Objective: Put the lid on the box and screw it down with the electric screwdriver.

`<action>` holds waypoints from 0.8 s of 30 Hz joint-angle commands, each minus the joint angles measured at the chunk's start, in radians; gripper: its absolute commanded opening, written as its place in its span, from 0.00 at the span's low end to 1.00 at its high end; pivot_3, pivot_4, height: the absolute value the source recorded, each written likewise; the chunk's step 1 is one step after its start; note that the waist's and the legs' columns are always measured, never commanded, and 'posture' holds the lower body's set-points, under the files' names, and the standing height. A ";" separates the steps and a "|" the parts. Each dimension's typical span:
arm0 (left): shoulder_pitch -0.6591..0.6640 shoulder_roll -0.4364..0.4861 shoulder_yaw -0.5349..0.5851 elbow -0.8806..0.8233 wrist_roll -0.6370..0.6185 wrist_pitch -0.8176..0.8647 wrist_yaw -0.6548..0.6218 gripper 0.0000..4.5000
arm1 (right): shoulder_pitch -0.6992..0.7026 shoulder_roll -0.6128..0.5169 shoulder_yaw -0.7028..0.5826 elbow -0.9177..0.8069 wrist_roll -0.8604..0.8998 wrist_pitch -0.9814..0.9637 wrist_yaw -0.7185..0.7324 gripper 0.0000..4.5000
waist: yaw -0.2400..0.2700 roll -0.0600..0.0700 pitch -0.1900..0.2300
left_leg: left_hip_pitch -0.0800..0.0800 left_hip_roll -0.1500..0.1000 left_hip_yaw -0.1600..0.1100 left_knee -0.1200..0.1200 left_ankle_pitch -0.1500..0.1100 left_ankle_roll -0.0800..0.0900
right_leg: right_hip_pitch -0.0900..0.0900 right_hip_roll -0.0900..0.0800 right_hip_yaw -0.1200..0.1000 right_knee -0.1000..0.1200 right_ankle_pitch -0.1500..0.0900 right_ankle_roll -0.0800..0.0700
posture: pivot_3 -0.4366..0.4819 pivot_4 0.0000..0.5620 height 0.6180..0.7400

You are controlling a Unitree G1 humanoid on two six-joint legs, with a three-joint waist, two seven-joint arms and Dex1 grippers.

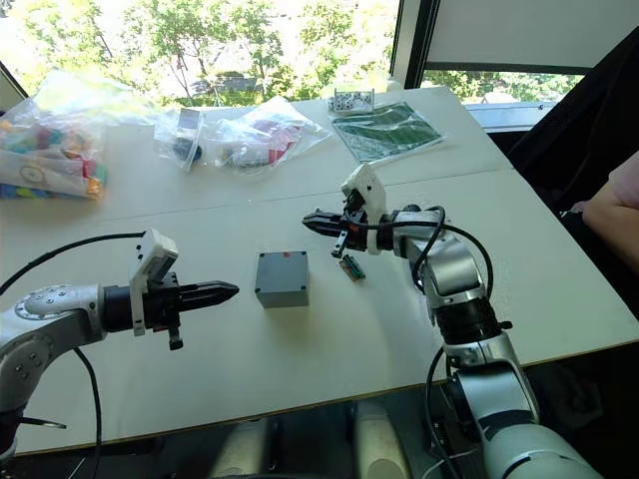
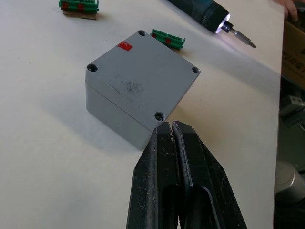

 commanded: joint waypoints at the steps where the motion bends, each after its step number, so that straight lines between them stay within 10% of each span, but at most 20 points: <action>1: -0.023 0.000 0.003 -0.004 -0.011 -0.015 0.005 0.00 | 0.010 0.000 0.012 -0.081 0.027 0.038 -0.025 0.01 | 0.000 0.000 0.000 | 0.000 0.000 0.000 0.000 0.000 0.000 | 0.000 0.000 0.000 0.000 0.000 0.000 | 0.48 0.27 1.00; 24: -0.034 -0.013 -0.018 -0.003 -0.013 -0.014 0.038 0.00 | 0.050 -0.034 0.089 -0.030 0.002 0.017 -0.043 0.01 | 0.000 0.000 0.000 | -0.001 0.000 0.000 0.000 0.000 0.000 | 0.000 0.000 0.000 -0.001 0.001 -0.002 | 0.48 0.27 1.00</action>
